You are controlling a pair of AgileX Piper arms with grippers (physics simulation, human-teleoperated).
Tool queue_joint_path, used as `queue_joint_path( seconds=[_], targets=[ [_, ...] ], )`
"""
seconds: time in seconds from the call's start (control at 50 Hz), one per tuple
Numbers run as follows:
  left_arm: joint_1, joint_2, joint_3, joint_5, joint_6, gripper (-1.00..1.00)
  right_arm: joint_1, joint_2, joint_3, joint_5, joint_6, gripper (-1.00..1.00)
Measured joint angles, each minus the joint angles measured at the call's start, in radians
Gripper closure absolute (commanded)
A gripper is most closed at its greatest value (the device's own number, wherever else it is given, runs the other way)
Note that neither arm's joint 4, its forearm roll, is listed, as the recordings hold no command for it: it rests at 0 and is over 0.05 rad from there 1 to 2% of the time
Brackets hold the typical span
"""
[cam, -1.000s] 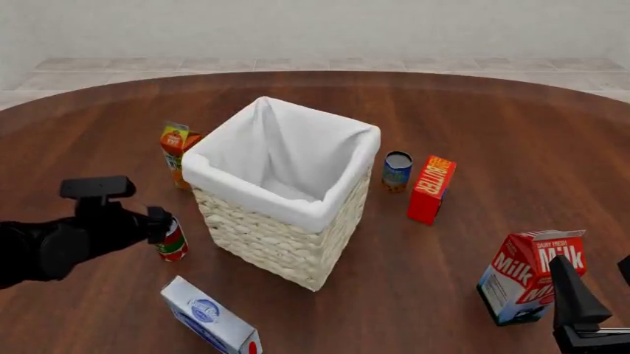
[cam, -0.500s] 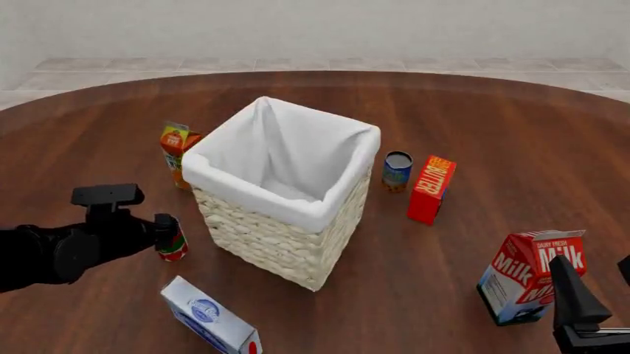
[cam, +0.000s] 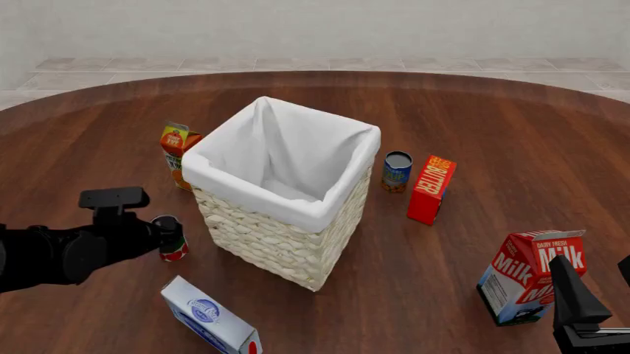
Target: Pick up the tomato sauce, and put it in the basket.
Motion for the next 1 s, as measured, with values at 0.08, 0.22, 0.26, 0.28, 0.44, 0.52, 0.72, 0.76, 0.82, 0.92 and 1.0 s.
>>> queue_joint_path(
  seconds=[0.08, 0.22, 0.26, 0.28, 0.44, 0.52, 0.72, 0.76, 0.82, 0.92, 1.0],
  targets=[
    [-0.004, 0.009, 0.000, -0.007, -0.001, -1.00, 0.000, 0.000, 0.000, 0.000, 0.000, -1.00],
    [-0.008, 0.028, 0.000, -0.018, -0.003, -1.00, 0.000, 0.000, 0.000, 0.000, 0.000, -1.00],
    [-0.008, 0.034, -0.001, -0.021, -0.004, -1.00, 0.000, 0.000, 0.000, 0.000, 0.000, -1.00],
    [-0.008, 0.038, -0.001, -0.022, -0.004, -1.00, 0.000, 0.000, 0.000, 0.000, 0.000, -1.00],
    [-0.008, 0.063, -0.005, -0.034, -0.007, -1.00, 0.000, 0.000, 0.000, 0.000, 0.000, -1.00],
    [-0.007, 0.076, -0.007, -0.040, -0.007, -1.00, 0.000, 0.000, 0.000, 0.000, 0.000, -1.00],
    [-0.006, 0.107, -0.008, -0.055, -0.008, -1.00, 0.000, 0.000, 0.000, 0.000, 0.000, -1.00],
    [-0.006, 0.111, -0.009, -0.058, -0.008, -1.00, 0.000, 0.000, 0.000, 0.000, 0.000, -1.00],
    [-0.005, 0.117, -0.009, -0.060, -0.006, -1.00, 0.000, 0.000, 0.000, 0.000, 0.000, -1.00],
    [-0.007, 0.118, -0.011, -0.063, -0.008, 1.00, 0.000, 0.000, 0.000, 0.000, 0.000, -1.00],
    [-0.005, 0.106, -0.007, -0.062, -0.008, 1.00, 0.000, 0.000, 0.000, 0.000, 0.000, -1.00]
  ],
)
